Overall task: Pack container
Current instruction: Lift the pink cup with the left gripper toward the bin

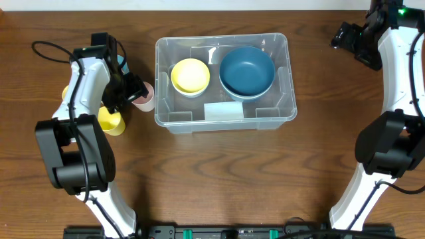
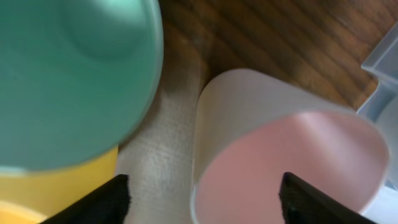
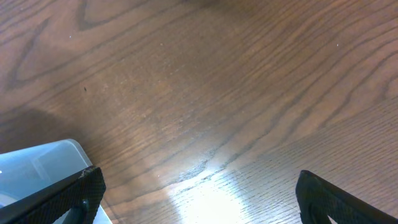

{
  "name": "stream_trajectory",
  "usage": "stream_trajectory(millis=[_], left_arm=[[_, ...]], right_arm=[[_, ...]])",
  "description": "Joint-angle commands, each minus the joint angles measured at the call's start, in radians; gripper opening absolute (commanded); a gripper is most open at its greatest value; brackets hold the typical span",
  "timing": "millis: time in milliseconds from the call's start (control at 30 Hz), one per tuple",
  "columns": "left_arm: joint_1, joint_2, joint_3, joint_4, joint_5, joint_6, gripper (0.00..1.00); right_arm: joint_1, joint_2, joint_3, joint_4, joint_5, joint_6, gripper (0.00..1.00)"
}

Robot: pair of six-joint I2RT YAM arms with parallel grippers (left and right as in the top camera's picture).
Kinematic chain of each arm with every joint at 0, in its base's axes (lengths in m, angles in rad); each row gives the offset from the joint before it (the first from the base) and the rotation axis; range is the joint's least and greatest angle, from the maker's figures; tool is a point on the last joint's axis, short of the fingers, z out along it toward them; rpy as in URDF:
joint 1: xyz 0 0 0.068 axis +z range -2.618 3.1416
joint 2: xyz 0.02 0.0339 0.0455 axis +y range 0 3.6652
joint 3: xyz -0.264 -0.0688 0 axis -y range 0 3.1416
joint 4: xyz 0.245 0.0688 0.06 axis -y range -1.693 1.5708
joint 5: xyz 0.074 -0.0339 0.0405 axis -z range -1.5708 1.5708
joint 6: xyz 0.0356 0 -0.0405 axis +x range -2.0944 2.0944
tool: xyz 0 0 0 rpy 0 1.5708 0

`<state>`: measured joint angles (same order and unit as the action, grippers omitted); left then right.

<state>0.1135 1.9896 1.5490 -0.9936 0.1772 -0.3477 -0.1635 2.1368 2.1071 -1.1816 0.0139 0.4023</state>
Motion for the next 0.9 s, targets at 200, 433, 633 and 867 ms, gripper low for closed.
stream_trajectory(millis=[200,433,633,867], left_arm=[[0.004,0.017,0.005,0.05,-0.005,-0.01,0.52],[0.004,0.017,0.005,0.065,-0.006,-0.009,0.24],[0.004,0.015,0.005,0.06,-0.01,-0.005,0.06],[0.004,-0.023,0.005,0.052,-0.039,-0.018,0.06]], right_arm=[[0.007,-0.003,0.005,0.0,-0.003,0.012,0.99],[0.007,-0.003,0.005,0.0,-0.003,0.012,0.99],[0.007,-0.003,0.005,0.0,-0.003,0.012,0.99],[0.007,-0.003,0.005,0.0,-0.003,0.012,0.99]])
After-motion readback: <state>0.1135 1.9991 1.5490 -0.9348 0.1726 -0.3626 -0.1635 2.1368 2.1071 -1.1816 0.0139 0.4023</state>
